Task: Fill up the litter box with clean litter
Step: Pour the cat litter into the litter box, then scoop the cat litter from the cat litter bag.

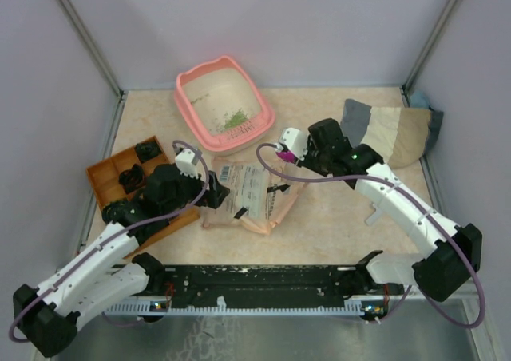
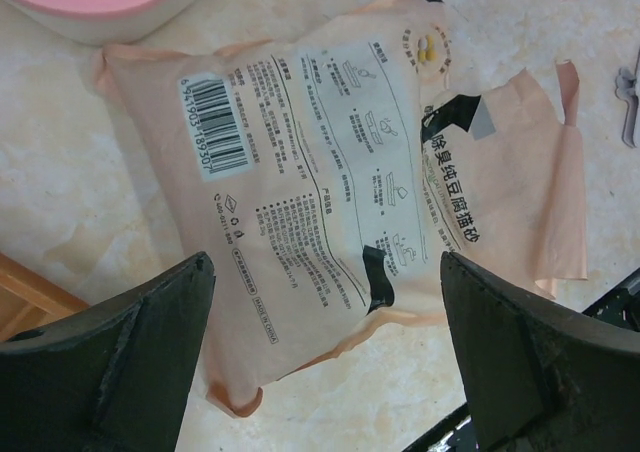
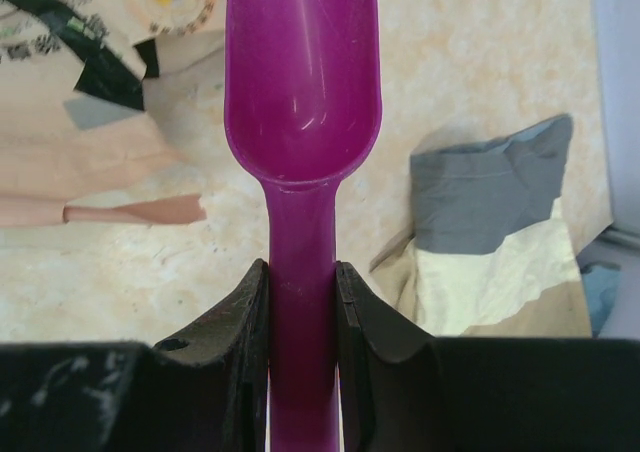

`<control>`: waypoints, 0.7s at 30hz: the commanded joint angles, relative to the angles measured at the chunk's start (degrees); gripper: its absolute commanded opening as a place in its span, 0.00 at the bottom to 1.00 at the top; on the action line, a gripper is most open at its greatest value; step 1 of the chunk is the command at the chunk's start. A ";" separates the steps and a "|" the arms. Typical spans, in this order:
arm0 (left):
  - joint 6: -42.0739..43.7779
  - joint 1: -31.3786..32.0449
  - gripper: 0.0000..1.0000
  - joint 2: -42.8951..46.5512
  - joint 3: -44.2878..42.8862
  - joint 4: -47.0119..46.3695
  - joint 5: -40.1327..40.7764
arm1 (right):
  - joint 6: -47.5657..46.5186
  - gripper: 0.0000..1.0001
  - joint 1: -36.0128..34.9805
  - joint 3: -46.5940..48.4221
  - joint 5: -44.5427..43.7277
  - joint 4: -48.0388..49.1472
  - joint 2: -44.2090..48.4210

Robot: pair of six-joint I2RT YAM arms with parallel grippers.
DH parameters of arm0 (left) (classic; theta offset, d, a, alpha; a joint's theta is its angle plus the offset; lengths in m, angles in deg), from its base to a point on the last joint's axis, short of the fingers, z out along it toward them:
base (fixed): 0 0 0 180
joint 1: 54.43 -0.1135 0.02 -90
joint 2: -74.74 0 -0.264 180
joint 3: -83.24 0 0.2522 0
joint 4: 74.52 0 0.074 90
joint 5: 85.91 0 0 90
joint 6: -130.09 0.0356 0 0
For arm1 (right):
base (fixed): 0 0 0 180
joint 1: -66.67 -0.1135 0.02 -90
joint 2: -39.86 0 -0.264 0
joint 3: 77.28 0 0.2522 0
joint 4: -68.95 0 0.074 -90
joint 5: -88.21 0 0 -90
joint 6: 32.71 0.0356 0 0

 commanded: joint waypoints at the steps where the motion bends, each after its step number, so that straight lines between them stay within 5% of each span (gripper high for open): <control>1: -4.21 -0.28 0.98 -4.10 -0.63 -1.83 -1.84 | 1.55 0.00 0.16 1.62 -0.46 -7.67 -0.91; 21: -5.19 -0.97 0.95 -14.52 -1.74 -1.73 -3.97 | -1.31 0.00 2.80 -0.10 8.46 -6.68 -5.65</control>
